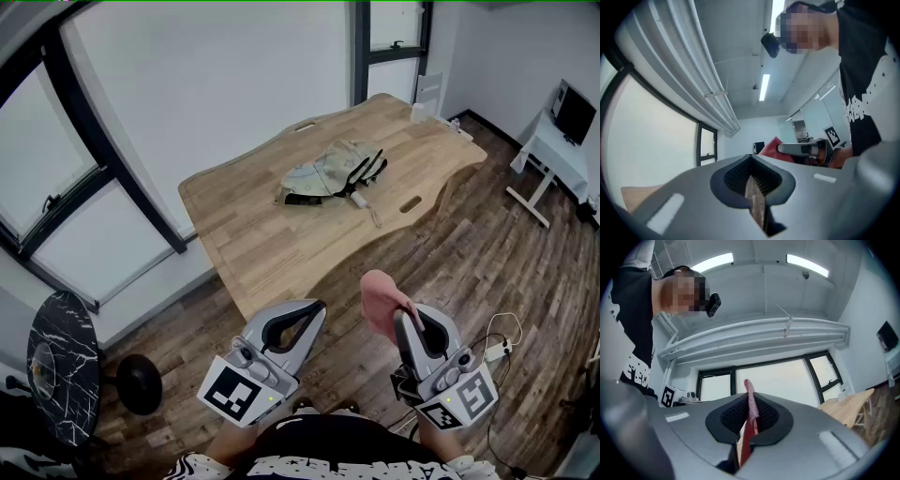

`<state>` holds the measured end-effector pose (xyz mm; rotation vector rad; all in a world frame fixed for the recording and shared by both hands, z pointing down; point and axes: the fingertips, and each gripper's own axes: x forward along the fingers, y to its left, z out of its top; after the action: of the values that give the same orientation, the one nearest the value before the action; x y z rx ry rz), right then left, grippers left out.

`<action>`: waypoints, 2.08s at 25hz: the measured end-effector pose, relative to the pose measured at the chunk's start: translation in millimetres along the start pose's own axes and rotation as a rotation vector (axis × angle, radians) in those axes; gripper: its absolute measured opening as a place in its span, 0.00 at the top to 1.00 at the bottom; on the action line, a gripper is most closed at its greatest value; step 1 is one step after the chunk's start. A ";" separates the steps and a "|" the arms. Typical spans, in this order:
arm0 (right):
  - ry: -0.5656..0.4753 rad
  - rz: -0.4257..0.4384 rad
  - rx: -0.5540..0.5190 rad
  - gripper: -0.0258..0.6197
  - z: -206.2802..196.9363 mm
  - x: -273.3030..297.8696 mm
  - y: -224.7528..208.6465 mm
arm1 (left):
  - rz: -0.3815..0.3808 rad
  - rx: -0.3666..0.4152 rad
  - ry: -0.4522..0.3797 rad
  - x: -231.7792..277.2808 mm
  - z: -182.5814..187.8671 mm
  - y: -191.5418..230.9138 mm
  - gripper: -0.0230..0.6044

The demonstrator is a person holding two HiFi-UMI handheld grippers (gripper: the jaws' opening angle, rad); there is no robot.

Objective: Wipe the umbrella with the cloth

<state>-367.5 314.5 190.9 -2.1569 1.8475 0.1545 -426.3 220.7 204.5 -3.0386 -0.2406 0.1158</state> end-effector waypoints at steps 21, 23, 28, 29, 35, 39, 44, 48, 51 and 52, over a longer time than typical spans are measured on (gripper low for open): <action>-0.051 -0.013 -0.022 0.92 20.5 -49.6 -29.3 | 0.047 0.027 -0.057 17.8 8.2 -30.4 0.96; -0.050 -0.014 -0.024 0.92 21.7 -57.3 -36.9 | 0.043 0.034 -0.051 27.4 7.6 -38.7 0.96; -0.046 -0.027 -0.028 0.92 25.3 -76.4 -52.8 | 0.038 0.054 -0.047 42.3 8.1 -57.1 0.96; -0.047 -0.029 -0.027 0.92 26.0 -78.7 -55.8 | 0.042 0.054 -0.047 44.6 8.6 -58.4 0.96; -0.046 -0.040 -0.013 0.92 20.1 -78.0 -70.4 | 0.051 0.043 -0.034 57.9 -0.5 -47.5 0.96; -0.045 -0.061 -0.026 0.92 18.9 -71.5 -89.2 | 0.052 0.039 -0.035 77.8 -11.3 -33.6 0.96; -0.025 -0.087 -0.062 0.92 24.7 -55.1 -120.6 | 0.041 0.011 -0.054 116.2 -21.0 -8.1 0.96; -0.019 -0.100 -0.073 0.92 27.2 -37.1 -151.3 | 0.036 0.029 -0.050 150.2 -21.2 13.1 0.96; -0.009 -0.103 -0.064 0.92 24.8 -21.8 -171.6 | 0.029 0.018 0.001 169.3 -31.5 25.5 0.96; -0.006 -0.103 -0.061 0.92 24.4 -16.6 -177.5 | 0.033 0.019 0.000 175.1 -33.7 31.2 0.96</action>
<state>-193.8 360.5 199.4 -2.2838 1.7457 0.1973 -246.3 215.2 223.0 -3.0248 -0.1887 0.1192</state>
